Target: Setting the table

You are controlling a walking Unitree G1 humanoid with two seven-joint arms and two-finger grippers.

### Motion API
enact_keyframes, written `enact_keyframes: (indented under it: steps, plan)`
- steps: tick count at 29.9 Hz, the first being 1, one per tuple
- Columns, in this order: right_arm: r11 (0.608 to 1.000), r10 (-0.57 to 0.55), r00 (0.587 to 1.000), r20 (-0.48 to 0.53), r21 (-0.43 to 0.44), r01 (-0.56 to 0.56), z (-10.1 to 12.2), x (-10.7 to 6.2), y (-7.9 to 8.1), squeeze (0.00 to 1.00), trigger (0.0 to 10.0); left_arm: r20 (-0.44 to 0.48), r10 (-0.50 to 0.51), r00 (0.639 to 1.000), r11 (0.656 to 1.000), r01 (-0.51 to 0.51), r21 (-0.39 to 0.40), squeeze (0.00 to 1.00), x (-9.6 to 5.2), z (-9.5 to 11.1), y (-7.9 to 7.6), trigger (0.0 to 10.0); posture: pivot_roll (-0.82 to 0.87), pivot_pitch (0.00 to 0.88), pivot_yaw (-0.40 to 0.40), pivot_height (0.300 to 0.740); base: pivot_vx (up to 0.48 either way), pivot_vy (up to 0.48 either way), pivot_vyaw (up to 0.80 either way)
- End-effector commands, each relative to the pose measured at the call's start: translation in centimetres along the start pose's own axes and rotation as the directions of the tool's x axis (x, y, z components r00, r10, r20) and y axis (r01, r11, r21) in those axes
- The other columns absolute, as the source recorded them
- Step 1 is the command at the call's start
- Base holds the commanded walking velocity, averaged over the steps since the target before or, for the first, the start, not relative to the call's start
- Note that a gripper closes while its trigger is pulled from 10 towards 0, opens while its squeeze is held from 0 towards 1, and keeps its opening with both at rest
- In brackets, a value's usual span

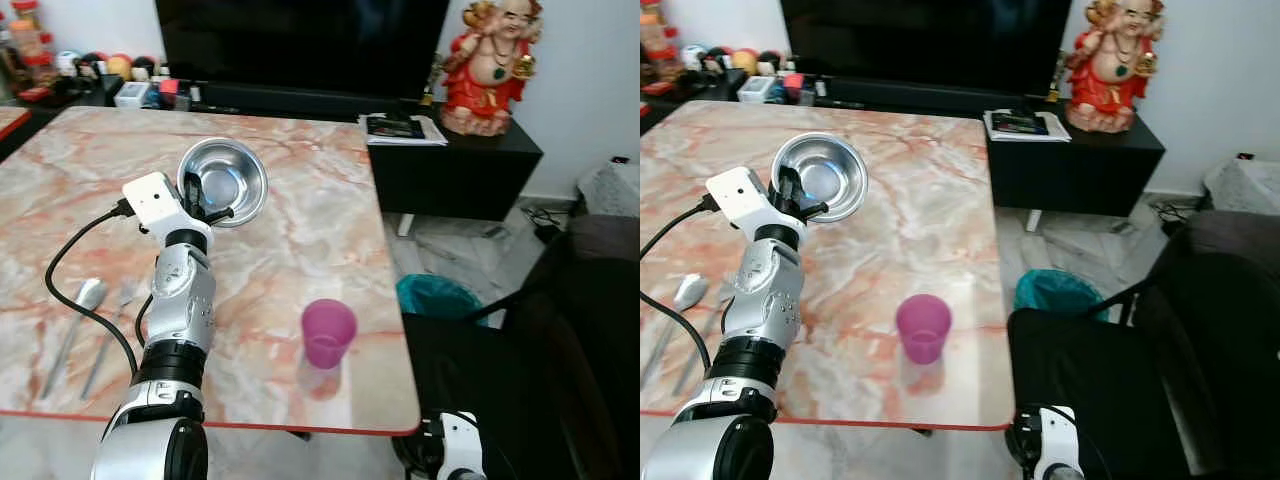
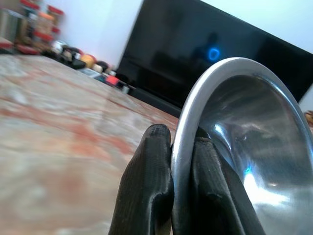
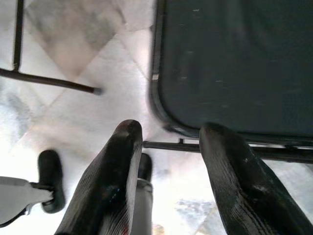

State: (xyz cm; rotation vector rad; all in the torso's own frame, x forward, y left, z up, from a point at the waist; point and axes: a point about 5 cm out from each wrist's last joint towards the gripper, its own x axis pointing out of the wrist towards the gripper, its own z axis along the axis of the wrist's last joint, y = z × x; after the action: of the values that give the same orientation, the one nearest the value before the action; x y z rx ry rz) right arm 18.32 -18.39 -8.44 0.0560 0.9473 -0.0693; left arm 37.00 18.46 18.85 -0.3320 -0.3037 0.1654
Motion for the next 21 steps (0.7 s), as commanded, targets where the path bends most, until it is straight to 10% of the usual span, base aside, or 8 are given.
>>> enact_keyframes:
  steps: [1,21]
  plan:
    - [0.999,-0.053,0.999,0.011,-0.004,0.053,0.24,-0.01,-0.55,0.00,10.0,0.041,-0.025,0.999,1.000,0.025,0.005,0.00,0.25,0.86,-0.61,10.0,-0.03,0.000,-0.068,0.740,0.000,0.319,0.00]
    - [0.995,-0.087,0.995,-0.047,-0.044,0.085,-0.53,-0.08,-0.72,0.00,10.0,0.052,-0.037,0.998,0.999,0.037,0.000,0.00,0.51,1.32,-0.74,10.0,-0.03,0.000,-0.057,0.740,0.000,0.317,0.00]
